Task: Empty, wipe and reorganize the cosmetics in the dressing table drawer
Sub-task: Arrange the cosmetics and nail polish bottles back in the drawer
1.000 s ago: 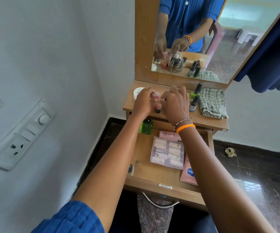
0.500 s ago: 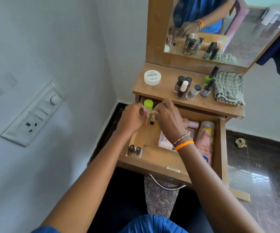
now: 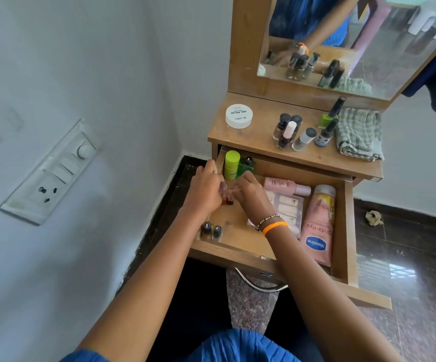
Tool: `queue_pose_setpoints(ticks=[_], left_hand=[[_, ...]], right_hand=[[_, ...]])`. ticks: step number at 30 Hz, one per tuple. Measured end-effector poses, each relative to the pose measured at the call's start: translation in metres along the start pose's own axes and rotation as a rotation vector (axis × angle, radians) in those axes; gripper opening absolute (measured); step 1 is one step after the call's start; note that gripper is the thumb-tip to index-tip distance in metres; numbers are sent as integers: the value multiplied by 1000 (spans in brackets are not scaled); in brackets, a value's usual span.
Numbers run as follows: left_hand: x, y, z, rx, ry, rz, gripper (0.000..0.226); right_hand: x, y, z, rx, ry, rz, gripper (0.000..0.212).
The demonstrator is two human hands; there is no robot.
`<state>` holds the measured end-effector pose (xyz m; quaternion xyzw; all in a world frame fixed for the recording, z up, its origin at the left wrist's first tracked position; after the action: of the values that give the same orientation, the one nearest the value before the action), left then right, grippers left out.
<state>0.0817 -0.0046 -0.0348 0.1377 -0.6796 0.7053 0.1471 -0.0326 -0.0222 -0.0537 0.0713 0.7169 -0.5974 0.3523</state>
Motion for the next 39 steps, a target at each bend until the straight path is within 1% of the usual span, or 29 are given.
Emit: queue_pose_setpoints(ticks=[5, 7, 11, 17, 19, 23, 30, 35, 39], left_hand=[[-2, -1, 2, -51, -10, -6, 17], [-2, 0, 1, -47, -14, -13, 19], [-4, 1, -3, -7, -27, -34, 6], [-7, 4, -4, 8, -28, -66, 5], [-6, 3, -5, 22, -30, -67, 7], [-6, 4, -8, 59, -29, -64, 20], [-9, 5, -8, 74, -18, -82, 6], [-10, 7, -9, 84, -25, -77, 5], [-10, 7, -11, 104, -29, -87, 5]], right_hand=[[2, 9, 1, -68, 21, 37, 31], [2, 10, 1, -78, 19, 39, 30], [2, 8, -1, -37, -7, 25, 23], [4, 13, 1, -17, -24, 17, 21], [4, 14, 1, -7, -32, 11, 21], [4, 15, 0, 2, -47, -1, 22], [4, 18, 1, 1, -52, -30, 26], [3, 17, 1, 26, -41, -18, 25], [3, 21, 2, 0, -56, -34, 20]])
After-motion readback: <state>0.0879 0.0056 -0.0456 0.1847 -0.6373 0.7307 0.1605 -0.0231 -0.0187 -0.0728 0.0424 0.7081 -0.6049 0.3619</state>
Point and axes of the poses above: each hand's wrist, its own z-axis towards the middle knuckle, its own y-axis out of the palm, x = y × z, the point moved 5 cm from there along z, towards the middle knuckle, and after that the axes turned 3 degrees about -x, right-handed, at the moved point
